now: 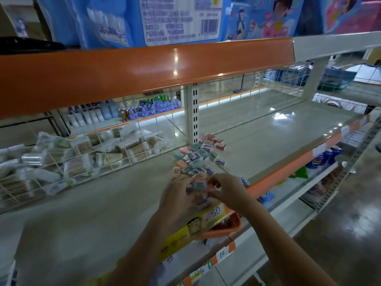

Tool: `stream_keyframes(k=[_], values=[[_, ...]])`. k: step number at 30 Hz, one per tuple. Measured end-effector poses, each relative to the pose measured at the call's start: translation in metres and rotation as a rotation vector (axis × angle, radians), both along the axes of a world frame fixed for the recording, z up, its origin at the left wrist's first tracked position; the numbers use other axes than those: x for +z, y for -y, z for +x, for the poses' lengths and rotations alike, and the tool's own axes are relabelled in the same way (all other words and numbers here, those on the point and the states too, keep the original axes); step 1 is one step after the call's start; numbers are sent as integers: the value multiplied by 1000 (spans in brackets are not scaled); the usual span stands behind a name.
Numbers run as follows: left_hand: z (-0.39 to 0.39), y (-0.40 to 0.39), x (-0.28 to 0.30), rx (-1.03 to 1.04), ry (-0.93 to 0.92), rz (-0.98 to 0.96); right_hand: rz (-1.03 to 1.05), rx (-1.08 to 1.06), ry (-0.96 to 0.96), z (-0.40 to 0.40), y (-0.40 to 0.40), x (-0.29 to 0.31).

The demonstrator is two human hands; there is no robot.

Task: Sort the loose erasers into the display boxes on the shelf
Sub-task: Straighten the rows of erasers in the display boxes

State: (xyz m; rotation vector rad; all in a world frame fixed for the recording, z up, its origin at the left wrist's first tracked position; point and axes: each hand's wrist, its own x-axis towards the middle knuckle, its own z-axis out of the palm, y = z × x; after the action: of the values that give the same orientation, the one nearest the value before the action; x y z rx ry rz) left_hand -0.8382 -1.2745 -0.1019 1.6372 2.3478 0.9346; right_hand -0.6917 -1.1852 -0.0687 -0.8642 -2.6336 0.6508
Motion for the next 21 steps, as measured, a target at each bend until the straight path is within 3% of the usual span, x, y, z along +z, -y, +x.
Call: stream_keyframes(k=[4,6,11,16,21], values=[[-3,19,15,14,93,73,-453,17,-298,10,4,3],[-1,33,21,18,204,115,-736,62,-427,16,11,4],[4,71,36,46,472,226,-1197,155,-699,18,33,5],[4,104,39,140,595,266,-1282,261,-780,11,56,3],[3,137,43,209,712,300,-1330,395,-740,-6,78,-3]])
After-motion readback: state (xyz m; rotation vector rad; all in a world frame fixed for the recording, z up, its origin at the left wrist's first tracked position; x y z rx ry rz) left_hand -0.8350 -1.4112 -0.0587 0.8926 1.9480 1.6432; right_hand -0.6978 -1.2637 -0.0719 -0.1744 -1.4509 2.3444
